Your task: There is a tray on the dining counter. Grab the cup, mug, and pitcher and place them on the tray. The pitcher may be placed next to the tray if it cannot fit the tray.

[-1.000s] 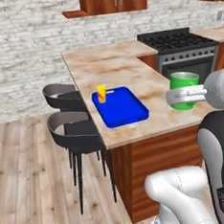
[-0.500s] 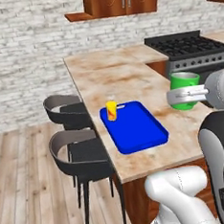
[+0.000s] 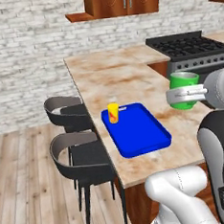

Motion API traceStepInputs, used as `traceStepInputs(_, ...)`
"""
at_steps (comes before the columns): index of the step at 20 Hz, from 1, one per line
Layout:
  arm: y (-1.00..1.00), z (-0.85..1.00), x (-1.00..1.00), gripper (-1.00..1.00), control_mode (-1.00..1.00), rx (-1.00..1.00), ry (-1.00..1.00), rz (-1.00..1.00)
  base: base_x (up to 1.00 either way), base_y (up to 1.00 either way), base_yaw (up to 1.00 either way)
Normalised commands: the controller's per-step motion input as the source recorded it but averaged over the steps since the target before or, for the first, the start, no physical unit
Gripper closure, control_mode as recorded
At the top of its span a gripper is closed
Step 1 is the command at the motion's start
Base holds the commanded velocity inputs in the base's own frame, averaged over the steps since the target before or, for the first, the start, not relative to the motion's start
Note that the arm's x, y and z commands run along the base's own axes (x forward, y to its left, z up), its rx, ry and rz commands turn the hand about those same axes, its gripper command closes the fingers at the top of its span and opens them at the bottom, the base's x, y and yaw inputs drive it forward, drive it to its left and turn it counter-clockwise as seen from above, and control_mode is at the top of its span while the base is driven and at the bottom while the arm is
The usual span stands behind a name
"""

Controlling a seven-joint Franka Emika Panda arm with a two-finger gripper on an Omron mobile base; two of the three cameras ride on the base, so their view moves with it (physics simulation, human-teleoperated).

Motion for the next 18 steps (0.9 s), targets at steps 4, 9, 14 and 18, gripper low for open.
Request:
traceStepInputs(4,0.0,-0.13,0.97,1.0,-1.0,0.0,0.05,0.0,0.0,0.0,0.0)
traceStepInputs(9,-0.03,-0.22,0.99,1.0,-1.0,0.0,0.04,0.0,0.0,0.0,0.0)
traceStepInputs(14,-0.03,-0.32,0.93,1.0,-1.0,0.0,0.05,0.01,0.0,0.0,0.0)
traceStepInputs(18,-0.21,-0.49,0.61,1.0,-1.0,0.0,0.01,0.07,0.0,0.0,0.0)
